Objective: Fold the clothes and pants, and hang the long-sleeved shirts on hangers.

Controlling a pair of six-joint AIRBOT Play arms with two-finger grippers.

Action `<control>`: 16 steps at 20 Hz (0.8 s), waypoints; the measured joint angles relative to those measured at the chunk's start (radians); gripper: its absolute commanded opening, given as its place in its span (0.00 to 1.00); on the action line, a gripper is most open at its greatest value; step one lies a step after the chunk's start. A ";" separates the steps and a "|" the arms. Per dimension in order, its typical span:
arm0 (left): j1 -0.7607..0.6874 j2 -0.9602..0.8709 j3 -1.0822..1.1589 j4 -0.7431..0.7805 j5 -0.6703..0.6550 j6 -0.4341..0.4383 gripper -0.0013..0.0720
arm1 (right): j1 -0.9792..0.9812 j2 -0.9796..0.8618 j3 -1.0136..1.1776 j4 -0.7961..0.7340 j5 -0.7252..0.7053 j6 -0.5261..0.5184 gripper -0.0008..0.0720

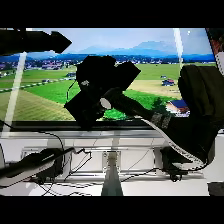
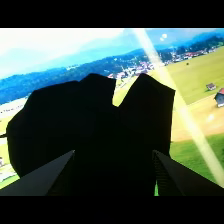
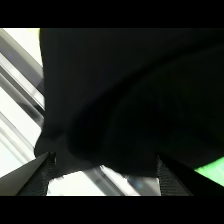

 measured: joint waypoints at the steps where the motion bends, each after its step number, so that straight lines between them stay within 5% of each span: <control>1: 0.000 0.000 0.000 0.000 0.000 0.000 0.78 | 0.003 -0.010 0.001 -0.013 -0.021 0.003 0.82; 4: 0.000 0.000 0.000 0.008 0.001 0.000 0.72 | -0.001 -0.044 0.004 -0.074 -0.053 0.042 0.13; 5: 0.000 0.000 0.000 0.018 0.004 0.000 0.58 | -0.005 -0.051 0.008 -0.094 -0.054 0.050 0.04; 7: 0.000 0.000 0.000 0.065 0.012 0.000 0.07 | -0.018 -0.058 0.035 -0.135 -0.040 0.059 0.04; 16: 0.074 0.005 -0.033 0.292 -0.156 0.000 0.03 | -0.358 0.084 0.310 -0.434 0.236 0.071 0.04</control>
